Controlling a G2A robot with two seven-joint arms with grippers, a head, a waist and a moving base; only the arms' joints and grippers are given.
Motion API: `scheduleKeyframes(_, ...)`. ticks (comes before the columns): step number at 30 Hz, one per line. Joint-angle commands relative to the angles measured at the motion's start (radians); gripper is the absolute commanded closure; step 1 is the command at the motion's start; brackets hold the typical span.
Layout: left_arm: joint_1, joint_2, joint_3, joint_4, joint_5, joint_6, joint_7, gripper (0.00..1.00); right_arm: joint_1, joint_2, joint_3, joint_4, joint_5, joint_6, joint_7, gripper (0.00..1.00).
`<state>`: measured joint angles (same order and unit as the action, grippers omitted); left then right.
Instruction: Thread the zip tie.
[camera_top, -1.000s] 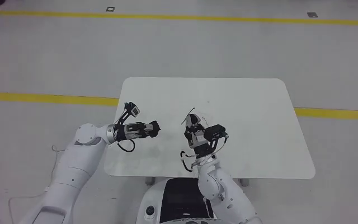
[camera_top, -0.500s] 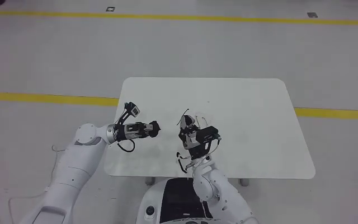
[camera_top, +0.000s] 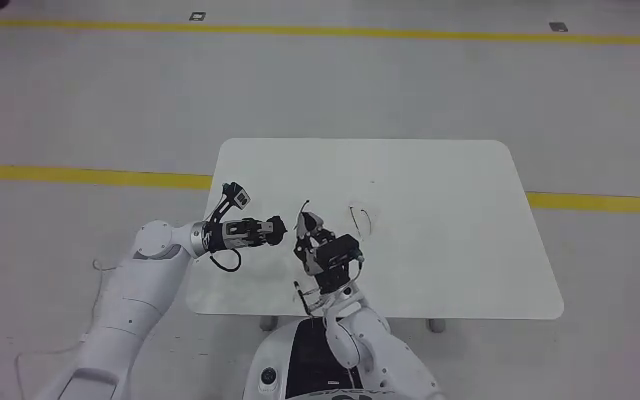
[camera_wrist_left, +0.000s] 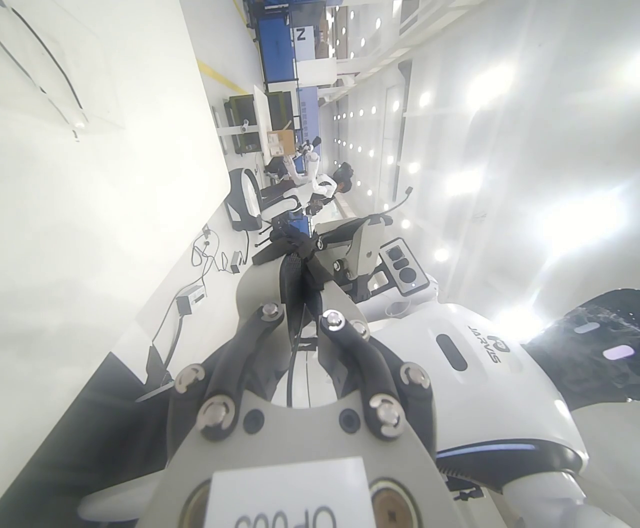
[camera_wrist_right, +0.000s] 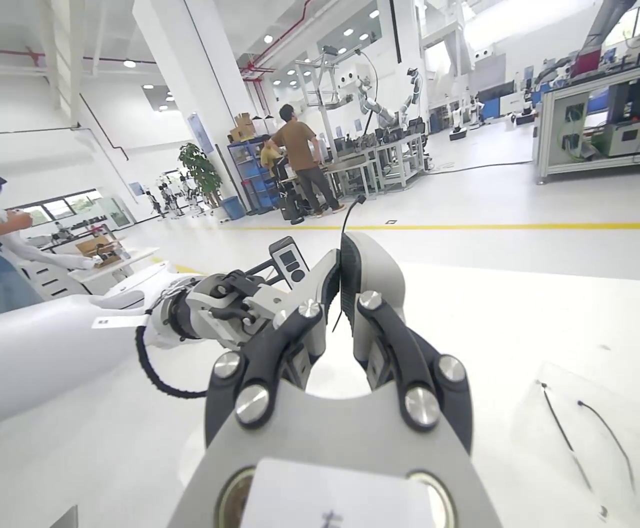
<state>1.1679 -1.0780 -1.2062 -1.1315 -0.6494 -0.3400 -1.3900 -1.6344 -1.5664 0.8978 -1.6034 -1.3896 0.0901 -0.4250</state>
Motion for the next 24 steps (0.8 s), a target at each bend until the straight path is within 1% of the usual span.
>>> scheduleKeyframes(1,0.0,0.0,0.0,0.0,0.0,0.0,0.0,1.0,0.0,0.0,0.0,0.0,-0.001,0.0,-0.003,1.0)
scheduleKeyframes(17,0.0,0.0,0.0,0.0,0.0,0.0,0.0,1.0,0.001,0.0,0.0,-0.001,0.0,-0.001,0.002,1.0)
scheduleKeyframes(20,0.0,0.0,0.0,0.0,0.0,0.0,0.0,1.0,0.002,0.002,-0.007,-0.005,-0.027,0.014,0.005,1.0)
scheduleKeyframes(24,0.0,0.0,0.0,0.0,0.0,0.0,0.0,1.0,0.004,0.004,-0.018,-0.01,-0.034,0.021,0.01,1.0)
